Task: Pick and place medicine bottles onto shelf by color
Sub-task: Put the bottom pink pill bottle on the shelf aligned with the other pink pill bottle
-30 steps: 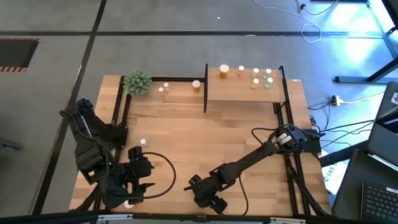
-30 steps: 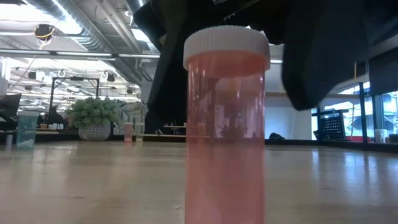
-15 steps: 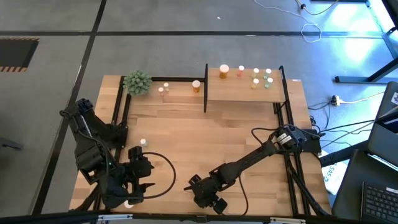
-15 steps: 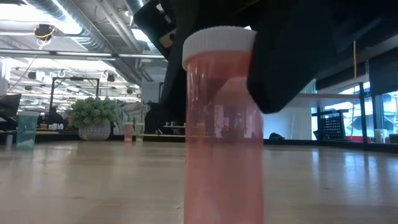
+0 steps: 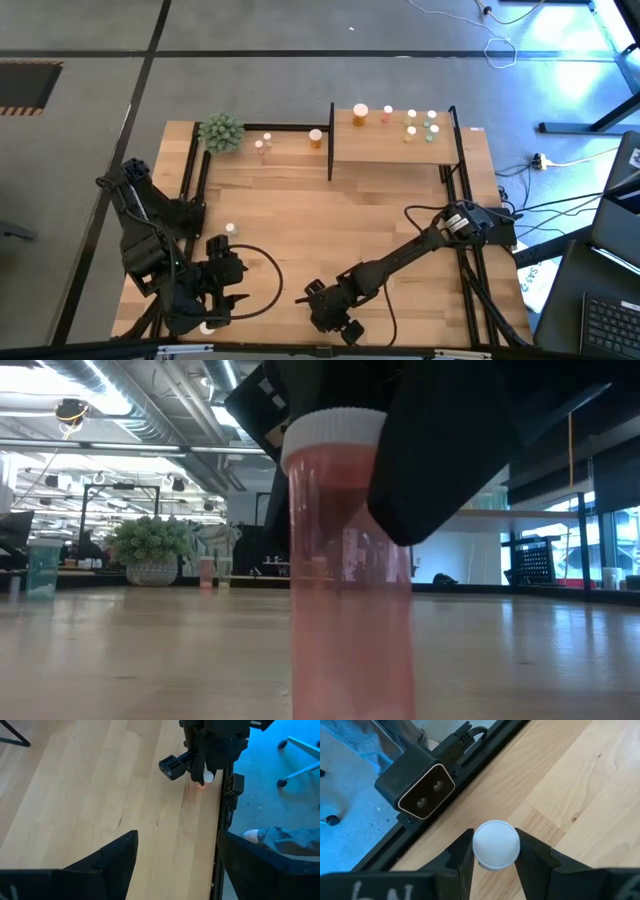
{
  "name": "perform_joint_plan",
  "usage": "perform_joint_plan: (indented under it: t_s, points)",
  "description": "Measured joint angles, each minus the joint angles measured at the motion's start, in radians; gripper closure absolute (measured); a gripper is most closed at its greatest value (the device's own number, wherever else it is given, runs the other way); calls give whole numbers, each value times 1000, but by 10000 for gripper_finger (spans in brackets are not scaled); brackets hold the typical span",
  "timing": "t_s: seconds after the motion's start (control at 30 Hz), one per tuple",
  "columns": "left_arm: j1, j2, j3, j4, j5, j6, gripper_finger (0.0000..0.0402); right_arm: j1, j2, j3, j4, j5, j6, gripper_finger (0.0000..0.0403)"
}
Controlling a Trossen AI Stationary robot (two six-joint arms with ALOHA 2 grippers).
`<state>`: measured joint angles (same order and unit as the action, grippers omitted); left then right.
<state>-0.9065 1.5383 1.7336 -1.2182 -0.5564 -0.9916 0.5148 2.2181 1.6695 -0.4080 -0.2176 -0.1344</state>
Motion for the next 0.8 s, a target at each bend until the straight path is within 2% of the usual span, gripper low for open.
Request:
perform_joint_plan:
  t_s: [0.2,0.4,0.7,0.8]
  points:
    - [0,0,0,0,0,0,133,0,-6,11,-22,0,2,277]
    - [0,0,0,0,0,7,133,0,-10,99,-131,0,3,277]
    - [0,0,0,-1,0,35,133,-10,-11,336,-378,2,78,277]
    - [0,0,0,-1,0,36,133,-14,-11,424,-450,44,102,277]
